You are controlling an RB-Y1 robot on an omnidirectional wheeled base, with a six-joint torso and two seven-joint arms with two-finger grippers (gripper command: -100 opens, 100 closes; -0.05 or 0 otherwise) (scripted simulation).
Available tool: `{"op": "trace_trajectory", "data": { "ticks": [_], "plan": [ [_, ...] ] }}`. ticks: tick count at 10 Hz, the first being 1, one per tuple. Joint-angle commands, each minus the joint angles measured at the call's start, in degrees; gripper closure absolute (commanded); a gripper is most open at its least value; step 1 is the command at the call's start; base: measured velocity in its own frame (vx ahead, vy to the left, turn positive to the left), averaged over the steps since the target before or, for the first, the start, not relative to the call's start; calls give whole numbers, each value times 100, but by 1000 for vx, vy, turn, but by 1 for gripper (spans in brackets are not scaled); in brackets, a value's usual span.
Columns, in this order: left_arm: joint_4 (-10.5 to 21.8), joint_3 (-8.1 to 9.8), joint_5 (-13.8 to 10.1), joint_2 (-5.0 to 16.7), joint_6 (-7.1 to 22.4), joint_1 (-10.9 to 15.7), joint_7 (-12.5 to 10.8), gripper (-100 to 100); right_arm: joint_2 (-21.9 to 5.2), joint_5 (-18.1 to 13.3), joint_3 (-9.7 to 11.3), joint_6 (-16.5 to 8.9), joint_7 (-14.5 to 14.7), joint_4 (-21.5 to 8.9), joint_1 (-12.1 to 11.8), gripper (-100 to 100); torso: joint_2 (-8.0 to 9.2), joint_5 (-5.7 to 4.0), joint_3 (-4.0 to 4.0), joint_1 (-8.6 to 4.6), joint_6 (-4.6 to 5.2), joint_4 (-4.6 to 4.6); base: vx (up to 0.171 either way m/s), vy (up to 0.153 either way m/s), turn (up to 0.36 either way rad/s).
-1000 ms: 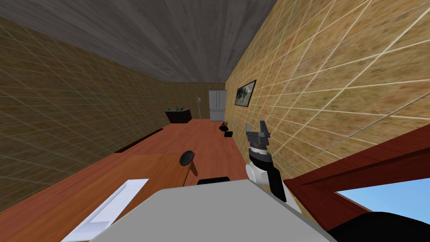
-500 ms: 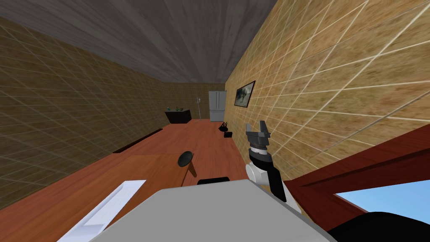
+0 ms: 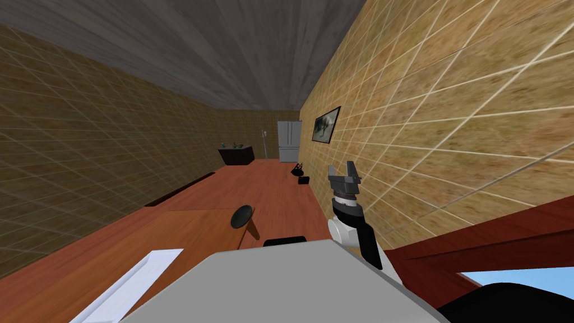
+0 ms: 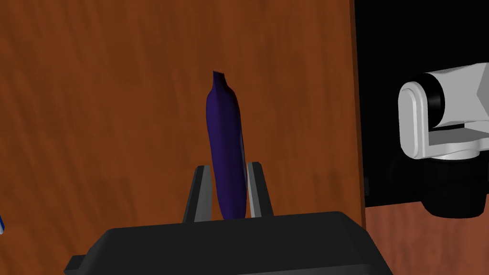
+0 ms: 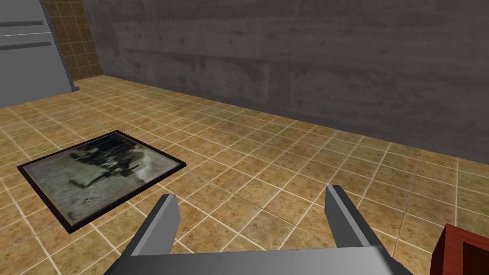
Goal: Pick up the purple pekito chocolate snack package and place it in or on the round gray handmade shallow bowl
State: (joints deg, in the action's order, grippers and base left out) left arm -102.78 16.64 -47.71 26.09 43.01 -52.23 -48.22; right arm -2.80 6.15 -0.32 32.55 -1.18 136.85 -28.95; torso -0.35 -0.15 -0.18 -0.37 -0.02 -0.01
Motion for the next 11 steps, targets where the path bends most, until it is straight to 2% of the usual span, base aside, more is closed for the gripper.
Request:
{"op": "trace_trajectory", "data": {
  "ticks": [1, 11],
  "plan": [
    [-64, 68, 65, 10, -122, 207, 68, 100, 0, 0, 0, 0, 0, 0, 0, 0, 0, 0, 0, 0, 0, 0, 51, -62, -2],
    [-461, 361, 505, -45, -734, 1247, 337, 100, 0, 0, 0, 0, 0, 0, 0, 0, -3, -9, -1, -12, 1, 2, 61, -65, -8]
  ]
}}
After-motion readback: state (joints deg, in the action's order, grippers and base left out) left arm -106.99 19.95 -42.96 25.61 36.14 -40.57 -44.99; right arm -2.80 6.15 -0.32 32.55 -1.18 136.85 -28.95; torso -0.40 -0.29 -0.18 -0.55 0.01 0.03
